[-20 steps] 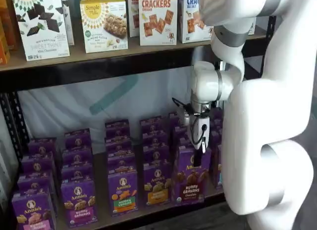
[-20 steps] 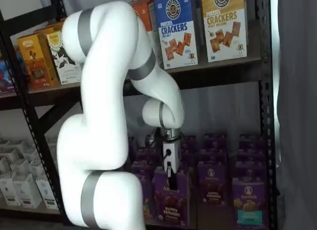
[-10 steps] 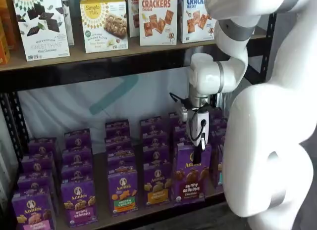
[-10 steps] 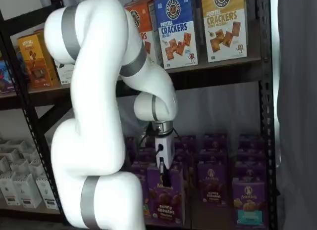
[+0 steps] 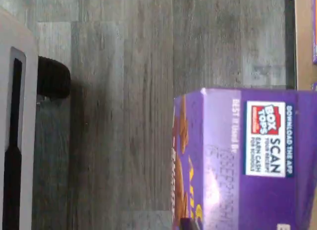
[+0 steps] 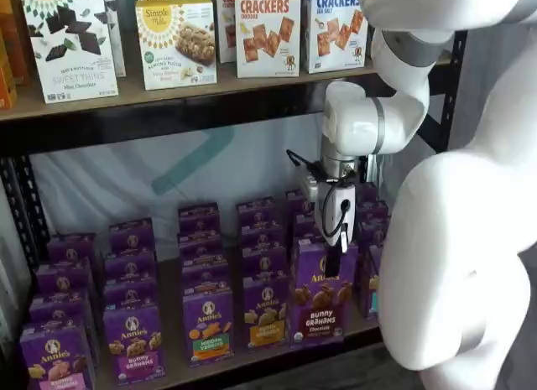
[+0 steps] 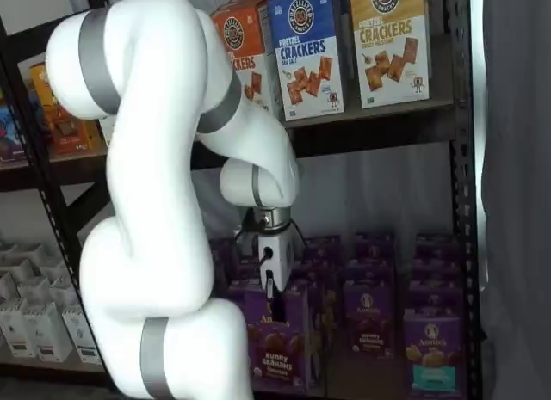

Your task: Pick up the purple box with a brown patch in the center, on the bottom shelf, the fifth box from the left

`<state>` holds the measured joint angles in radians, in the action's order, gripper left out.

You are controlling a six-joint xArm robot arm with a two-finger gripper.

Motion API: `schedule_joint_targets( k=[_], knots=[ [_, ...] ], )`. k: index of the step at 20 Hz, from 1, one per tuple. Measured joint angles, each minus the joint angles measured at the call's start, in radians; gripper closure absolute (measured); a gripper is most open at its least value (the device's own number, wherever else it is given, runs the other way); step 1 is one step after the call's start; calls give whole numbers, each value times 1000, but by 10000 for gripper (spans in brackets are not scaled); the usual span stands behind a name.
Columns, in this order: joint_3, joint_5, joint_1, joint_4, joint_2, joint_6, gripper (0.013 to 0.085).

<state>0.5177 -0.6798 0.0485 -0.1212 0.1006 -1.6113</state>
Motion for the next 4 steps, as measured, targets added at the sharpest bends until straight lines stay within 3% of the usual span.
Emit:
schedule_joint_targets(
  k=[4],
  knots=[
    [-17,-7,10,-17,29,-3,690]
  ],
)
